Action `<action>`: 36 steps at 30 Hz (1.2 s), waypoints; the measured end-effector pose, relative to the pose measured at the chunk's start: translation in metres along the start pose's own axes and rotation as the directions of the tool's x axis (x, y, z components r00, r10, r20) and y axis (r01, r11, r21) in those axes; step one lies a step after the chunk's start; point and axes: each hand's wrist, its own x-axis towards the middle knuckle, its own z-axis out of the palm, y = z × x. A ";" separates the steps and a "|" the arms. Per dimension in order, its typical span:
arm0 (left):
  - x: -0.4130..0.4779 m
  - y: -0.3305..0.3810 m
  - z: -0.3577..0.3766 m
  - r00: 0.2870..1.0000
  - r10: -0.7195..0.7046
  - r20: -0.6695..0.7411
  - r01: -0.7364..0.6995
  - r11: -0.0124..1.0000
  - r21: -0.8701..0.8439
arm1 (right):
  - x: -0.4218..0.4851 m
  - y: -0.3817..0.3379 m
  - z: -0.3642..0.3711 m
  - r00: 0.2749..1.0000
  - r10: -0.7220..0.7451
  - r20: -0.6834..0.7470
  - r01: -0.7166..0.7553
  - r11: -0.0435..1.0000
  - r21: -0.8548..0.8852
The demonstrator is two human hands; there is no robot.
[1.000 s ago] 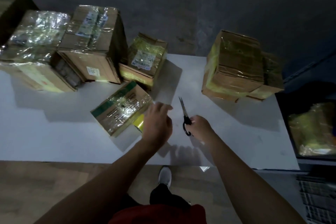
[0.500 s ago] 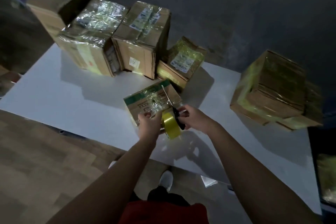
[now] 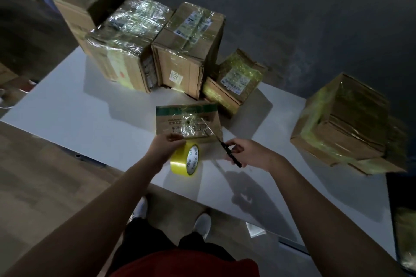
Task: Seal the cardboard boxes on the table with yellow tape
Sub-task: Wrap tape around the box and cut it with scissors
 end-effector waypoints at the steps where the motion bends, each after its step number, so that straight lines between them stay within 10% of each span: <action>1: -0.002 0.001 0.002 1.000 0.023 0.008 -0.023 0.999 0.045 | 0.001 -0.001 0.001 1.000 0.001 0.006 -0.001 1.000 -0.009; 13: -0.023 -0.008 0.027 0.999 0.015 0.040 -0.019 0.995 0.093 | 0.006 -0.029 -0.039 0.986 0.039 0.162 0.037 0.896 -0.443; 36: -0.032 -0.017 0.014 0.997 0.068 0.034 -0.071 0.992 0.102 | 0.036 -0.049 -0.026 0.961 0.185 0.204 -0.043 0.833 -0.551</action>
